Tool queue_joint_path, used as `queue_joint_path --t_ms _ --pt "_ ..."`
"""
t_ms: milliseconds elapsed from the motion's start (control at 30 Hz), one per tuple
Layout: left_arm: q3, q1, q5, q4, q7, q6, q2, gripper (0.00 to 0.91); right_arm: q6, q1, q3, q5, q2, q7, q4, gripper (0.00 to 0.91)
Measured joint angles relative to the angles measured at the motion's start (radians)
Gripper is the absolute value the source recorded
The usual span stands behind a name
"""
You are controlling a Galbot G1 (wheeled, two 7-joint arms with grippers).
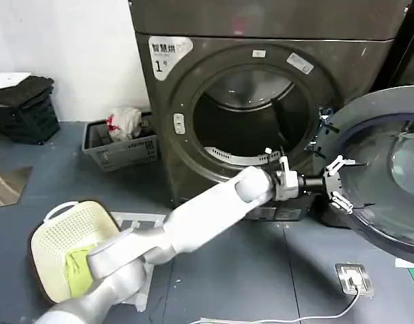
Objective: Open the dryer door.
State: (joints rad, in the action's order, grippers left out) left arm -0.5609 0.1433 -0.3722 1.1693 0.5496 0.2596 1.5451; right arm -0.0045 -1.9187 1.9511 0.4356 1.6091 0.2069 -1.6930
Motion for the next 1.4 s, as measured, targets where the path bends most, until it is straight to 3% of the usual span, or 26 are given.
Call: queue_joint_path --t_ms 333,700,933,1400 --pt "0.018 0.064 -0.078 0.251 -0.05 -0.166 -0.162 0.907 -0.041 0.01 -0.018 -0.005 0.0 0.005 -0.037 0.907" --pt "0.116 0.158 -0.101 0.563 -0.136 -0.339 -0.391 0.907 -0.041 0.021 -0.033 -0.033 0.0 0.015 -0.005 0.907" --pt "0.256 0.269 -0.188 0.7 -0.257 -0.476 -0.516 0.907 -0.042 0.02 -0.01 -0.063 0.0 0.021 0.038 0.907" --pt "0.635 0.557 -0.42 0.925 -0.595 -0.834 -0.782 0.907 -0.036 0.01 0.039 -0.108 -0.047 0.023 0.119 0.907"
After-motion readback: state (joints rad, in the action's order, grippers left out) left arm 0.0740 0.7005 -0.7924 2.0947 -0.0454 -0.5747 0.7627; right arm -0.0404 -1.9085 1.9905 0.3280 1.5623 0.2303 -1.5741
